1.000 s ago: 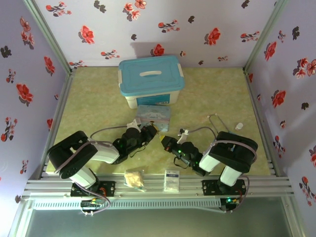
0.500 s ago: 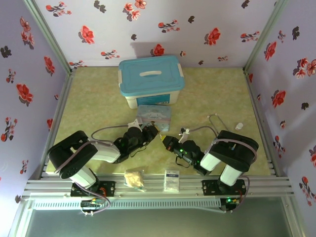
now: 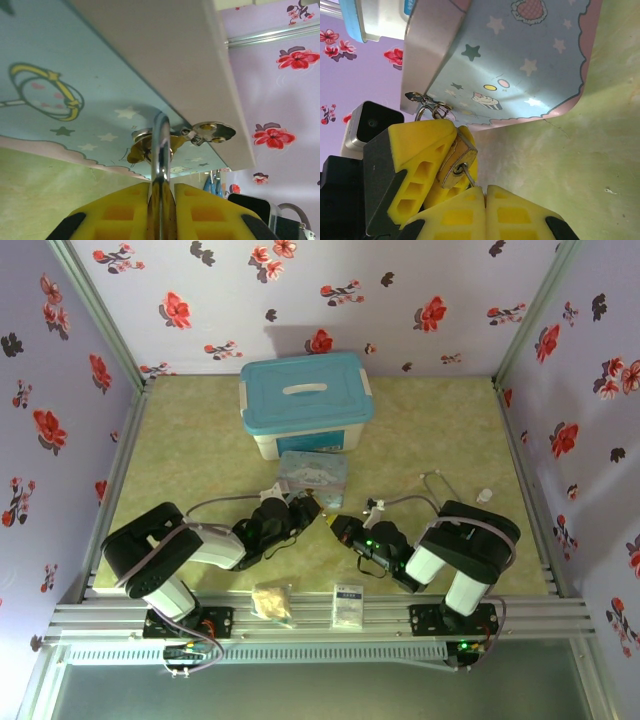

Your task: Unlock the padlock with the key

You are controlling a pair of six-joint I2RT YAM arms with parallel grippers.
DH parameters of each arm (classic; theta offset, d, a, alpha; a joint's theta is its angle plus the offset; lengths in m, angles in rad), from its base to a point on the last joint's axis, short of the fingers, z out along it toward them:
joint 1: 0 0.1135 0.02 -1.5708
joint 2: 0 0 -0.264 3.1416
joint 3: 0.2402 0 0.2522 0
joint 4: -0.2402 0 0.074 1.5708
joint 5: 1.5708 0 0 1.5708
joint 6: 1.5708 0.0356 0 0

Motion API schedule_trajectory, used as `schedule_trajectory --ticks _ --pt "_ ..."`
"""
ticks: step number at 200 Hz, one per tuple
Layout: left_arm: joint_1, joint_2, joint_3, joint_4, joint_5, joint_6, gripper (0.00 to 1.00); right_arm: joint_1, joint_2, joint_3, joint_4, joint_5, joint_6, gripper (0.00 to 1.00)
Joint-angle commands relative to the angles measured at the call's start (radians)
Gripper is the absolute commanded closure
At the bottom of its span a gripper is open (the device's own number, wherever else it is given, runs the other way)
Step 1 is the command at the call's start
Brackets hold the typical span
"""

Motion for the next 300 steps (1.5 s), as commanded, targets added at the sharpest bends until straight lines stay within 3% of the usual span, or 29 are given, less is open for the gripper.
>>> schedule_trajectory --ticks 1,58,142,247,300 --pt "-0.027 0.007 0.029 0.098 0.078 0.019 1.00 -0.020 0.002 0.023 0.023 -0.021 0.054 1.00" --pt "-0.028 0.060 0.013 0.203 0.089 -0.008 1.00 -0.067 0.009 0.018 0.023 -0.102 0.108 1.00" --pt "-0.027 0.051 0.013 0.219 0.100 -0.015 1.00 -0.149 0.078 0.056 0.023 -0.246 0.148 1.00" --pt "-0.029 0.051 0.010 0.239 0.097 -0.012 1.00 -0.158 0.078 0.072 0.023 -0.263 0.211 1.00" --pt "-0.029 0.051 0.025 0.226 0.085 0.001 1.00 -0.116 0.067 0.083 0.023 -0.242 0.236 1.00"
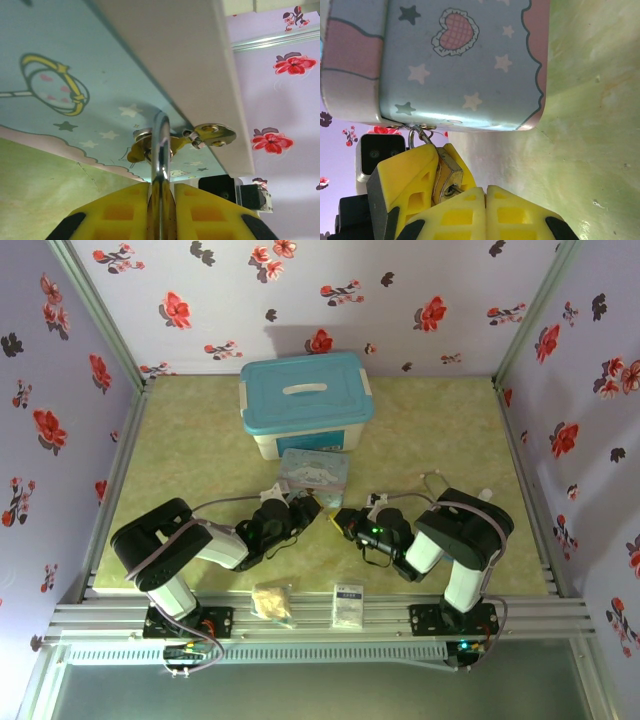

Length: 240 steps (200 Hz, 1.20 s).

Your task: Unlock the padlock with the key

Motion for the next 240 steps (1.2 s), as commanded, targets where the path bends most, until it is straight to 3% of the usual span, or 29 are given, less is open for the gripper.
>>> schedule_trajectory --ticks 1,51,190,240 --pt "-0.030 -0.007 0.030 0.139 0.100 0.005 1.00 0.031 -0.011 0.045 0.008 0.008 0.025 1.00" --pt "-0.030 -0.006 0.027 0.136 0.093 0.006 1.00 0.077 -0.021 0.054 0.008 0.058 0.022 1.00" --pt "-0.068 -0.013 0.040 0.105 0.087 0.012 1.00 0.079 -0.061 0.108 0.008 0.117 -0.021 1.00" --pt "-0.072 -0.017 0.037 0.127 0.077 0.013 1.00 0.076 -0.078 0.083 0.008 0.154 0.135 1.00"
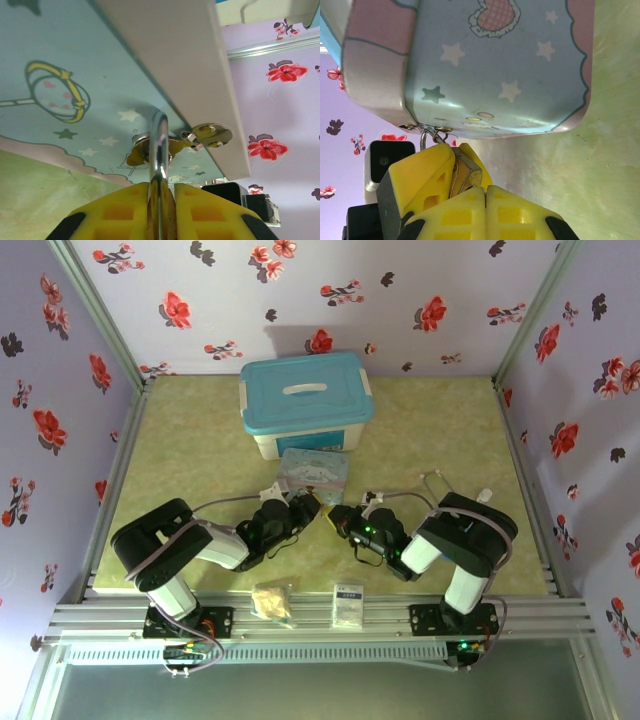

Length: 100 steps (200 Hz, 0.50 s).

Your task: Unlock the padlock with the key

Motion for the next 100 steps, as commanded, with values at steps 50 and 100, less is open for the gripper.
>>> schedule_trajectory --ticks 50,100 --pt "-0.062 -0.022 0.034 0.107 0.103 0.017 1.00 -0.001 -0.015 0.022 0.069 0.015 0.103 1.00" --pt "-0.063 -0.061 0.025 0.039 0.084 0.037 1.00 0.010 0.067 0.029 0.069 -0.036 -0.023 0.88"
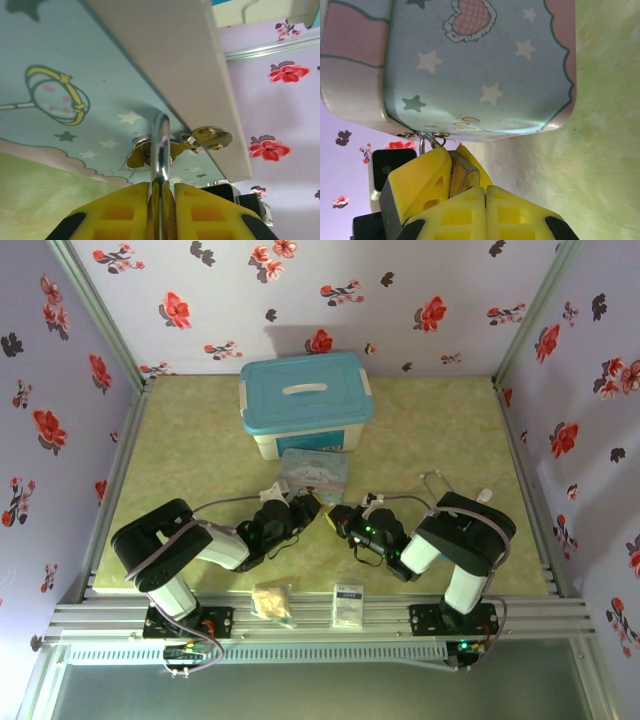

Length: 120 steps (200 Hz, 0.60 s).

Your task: Unlock the padlock with the key

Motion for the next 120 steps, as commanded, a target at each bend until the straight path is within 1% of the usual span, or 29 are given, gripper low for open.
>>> schedule_trajectory --ticks 1,15,32,36,43,56,68,83,96,107,120 --pt "-0.055 -0.060 0.024 0.058 0.099 0.032 1.00 0.009 0.040 0.031 0.051 -0.032 -0.075 0.88" --pt "-0.050 -0.068 0.018 0.054 0.095 0.038 1.00 0.009 0.048 0.027 0.051 -0.042 -0.089 0.87" --pt "-0.043 -0.069 0.011 0.055 0.094 0.041 1.00 0.008 0.037 -0.002 0.051 -0.018 -0.095 0.87" --pt "-0.043 -0.070 0.010 0.053 0.094 0.043 1.00 0.008 0.032 -0.009 0.050 -0.010 -0.096 0.85" --pt "-0.041 -0.074 0.007 0.048 0.093 0.049 1.00 0.006 0.020 -0.022 0.042 -0.001 -0.102 0.79" --pt "-0.041 -0.086 0.007 0.026 0.089 0.058 1.00 0.005 -0.024 -0.037 -0.004 -0.002 -0.126 0.75" --pt "-0.041 -0.099 0.007 -0.003 0.085 0.069 1.00 0.007 -0.081 -0.043 -0.095 -0.001 -0.155 0.71" --pt "-0.037 -0.114 0.012 -0.045 0.085 0.079 1.00 0.009 -0.179 -0.046 -0.260 0.012 -0.208 0.63" --pt "-0.034 -0.124 0.008 -0.058 0.086 0.083 1.00 0.015 -0.294 -0.041 -0.444 0.039 -0.283 0.62" --pt "-0.031 -0.131 0.005 -0.065 0.086 0.084 1.00 0.020 -0.413 -0.009 -0.679 0.072 -0.364 0.60" --pt "-0.030 -0.136 0.003 -0.075 0.086 0.086 1.00 0.040 -0.539 0.060 -0.975 0.135 -0.498 0.56"
